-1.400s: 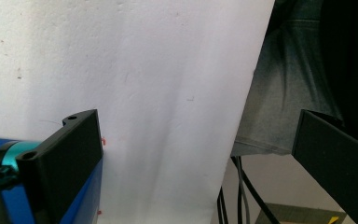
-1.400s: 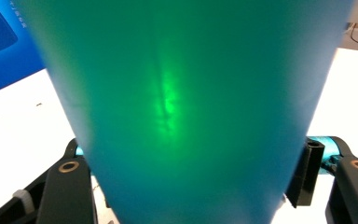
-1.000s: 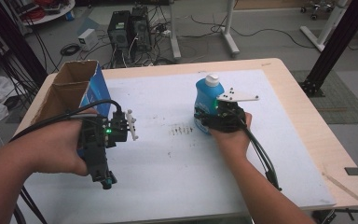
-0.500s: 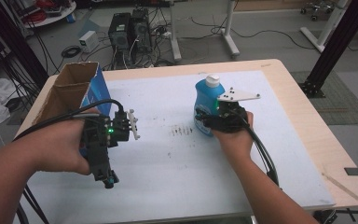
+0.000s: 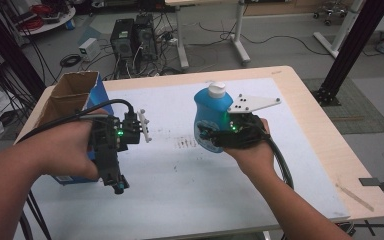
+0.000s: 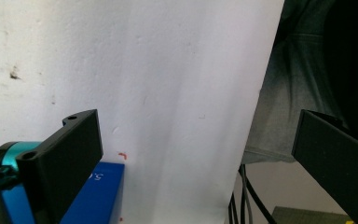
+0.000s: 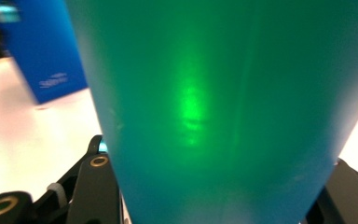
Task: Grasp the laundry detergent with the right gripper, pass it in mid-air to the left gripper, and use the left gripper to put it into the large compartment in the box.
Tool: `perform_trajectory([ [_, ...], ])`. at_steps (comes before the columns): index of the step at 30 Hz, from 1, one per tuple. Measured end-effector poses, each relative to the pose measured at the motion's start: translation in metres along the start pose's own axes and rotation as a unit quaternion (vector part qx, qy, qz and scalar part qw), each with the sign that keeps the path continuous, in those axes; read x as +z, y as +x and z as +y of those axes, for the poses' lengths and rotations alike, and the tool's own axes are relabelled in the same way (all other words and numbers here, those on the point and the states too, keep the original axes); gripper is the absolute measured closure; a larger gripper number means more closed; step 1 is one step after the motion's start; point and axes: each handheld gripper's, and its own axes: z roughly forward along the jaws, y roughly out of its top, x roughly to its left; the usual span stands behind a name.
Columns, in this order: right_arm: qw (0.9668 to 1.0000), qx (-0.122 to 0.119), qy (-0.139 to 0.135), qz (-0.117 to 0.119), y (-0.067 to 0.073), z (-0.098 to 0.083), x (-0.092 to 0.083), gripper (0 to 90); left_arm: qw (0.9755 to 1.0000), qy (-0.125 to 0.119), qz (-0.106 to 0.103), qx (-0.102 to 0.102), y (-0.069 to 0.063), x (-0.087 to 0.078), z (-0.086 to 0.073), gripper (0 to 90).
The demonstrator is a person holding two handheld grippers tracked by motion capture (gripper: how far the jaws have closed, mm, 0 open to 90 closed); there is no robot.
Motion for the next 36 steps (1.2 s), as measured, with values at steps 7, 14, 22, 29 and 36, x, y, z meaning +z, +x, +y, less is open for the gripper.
perform_trajectory([
  [7, 0.9968, -0.021, -0.002, 0.077, 0.019, 0.011, -0.006, 45.7, 0.9999, 0.005, 0.008, 0.01, 0.002, -0.015, 0.009, 1.7],
  [14, 0.9861, -0.042, 0.011, 0.16, 0.03, 0.011, 0.001, 45.7, 0.9995, 0.005, 0.021, 0.022, 0.004, -0.034, 0.022, 1.6],
  [22, 0.971, -0.066, 0.026, 0.228, 0.038, 0.006, 0.016, 45.7, 0.9989, 0.008, 0.027, 0.037, 0.005, -0.043, 0.038, 1.6],
  [29, 0.9594, -0.082, 0.029, 0.268, 0.045, 0.002, 0.031, 45.8, 0.9985, 0.013, 0.028, 0.046, 0.005, -0.044, 0.049, 1.6],
  [36, 0.9472, -0.095, 0.034, 0.304, 0.057, 0.003, 0.044, 45.9, 0.998, 0.02, 0.025, 0.055, 0.003, -0.041, 0.055, 1.6],
])
